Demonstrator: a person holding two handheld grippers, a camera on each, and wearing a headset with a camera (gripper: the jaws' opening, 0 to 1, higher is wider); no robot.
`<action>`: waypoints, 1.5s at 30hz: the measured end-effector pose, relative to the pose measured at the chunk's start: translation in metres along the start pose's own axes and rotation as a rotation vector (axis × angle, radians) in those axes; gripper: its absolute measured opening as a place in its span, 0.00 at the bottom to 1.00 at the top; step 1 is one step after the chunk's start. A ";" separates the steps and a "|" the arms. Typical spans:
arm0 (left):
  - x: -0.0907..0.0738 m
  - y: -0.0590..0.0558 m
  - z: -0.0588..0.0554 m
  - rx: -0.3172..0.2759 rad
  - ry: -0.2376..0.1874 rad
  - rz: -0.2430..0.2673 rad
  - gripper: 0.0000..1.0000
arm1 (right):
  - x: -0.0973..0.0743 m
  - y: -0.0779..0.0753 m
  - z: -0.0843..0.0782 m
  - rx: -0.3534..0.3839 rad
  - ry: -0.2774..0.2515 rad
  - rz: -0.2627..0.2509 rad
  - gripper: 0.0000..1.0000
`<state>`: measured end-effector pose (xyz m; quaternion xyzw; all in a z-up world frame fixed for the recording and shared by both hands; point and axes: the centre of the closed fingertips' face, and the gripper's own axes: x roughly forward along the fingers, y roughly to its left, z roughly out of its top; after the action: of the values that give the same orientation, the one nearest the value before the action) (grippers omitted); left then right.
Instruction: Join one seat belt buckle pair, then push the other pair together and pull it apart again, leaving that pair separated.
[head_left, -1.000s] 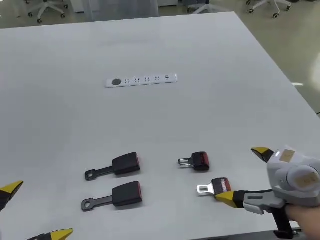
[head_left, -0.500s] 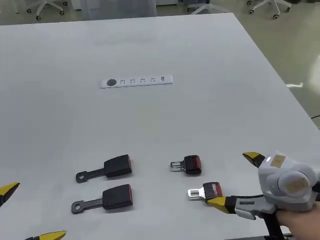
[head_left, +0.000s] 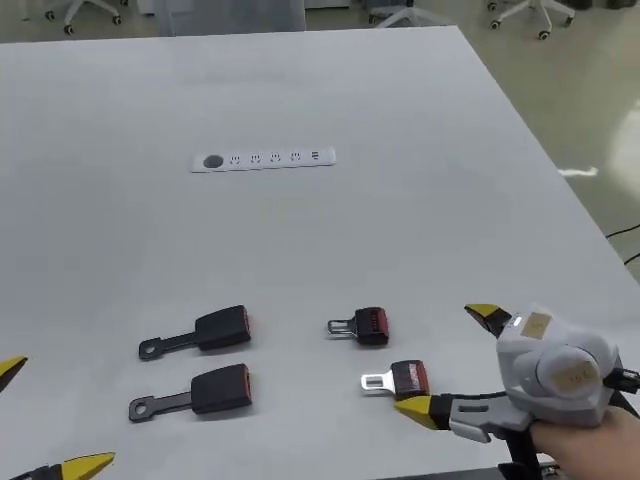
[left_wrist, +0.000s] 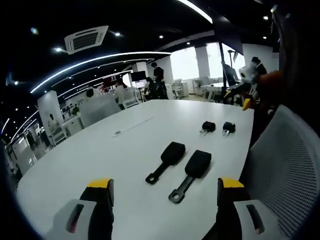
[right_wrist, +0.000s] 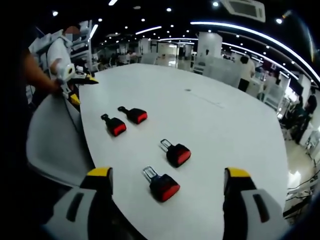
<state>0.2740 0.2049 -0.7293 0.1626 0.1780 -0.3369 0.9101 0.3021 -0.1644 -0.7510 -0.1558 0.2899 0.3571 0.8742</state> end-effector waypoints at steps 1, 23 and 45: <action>0.001 -0.002 -0.002 0.005 0.005 -0.004 0.86 | 0.000 -0.001 0.000 -0.002 0.000 -0.001 0.93; 0.005 -0.003 -0.030 0.136 0.120 -0.032 0.96 | -0.004 0.014 0.004 0.001 -0.038 0.014 1.00; -0.002 0.011 -0.028 0.230 0.166 0.038 1.00 | -0.022 -0.005 0.020 0.007 -0.122 -0.068 1.00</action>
<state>0.2743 0.2256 -0.7517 0.2964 0.2098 -0.3234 0.8738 0.3008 -0.1696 -0.7216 -0.1402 0.2320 0.3350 0.9024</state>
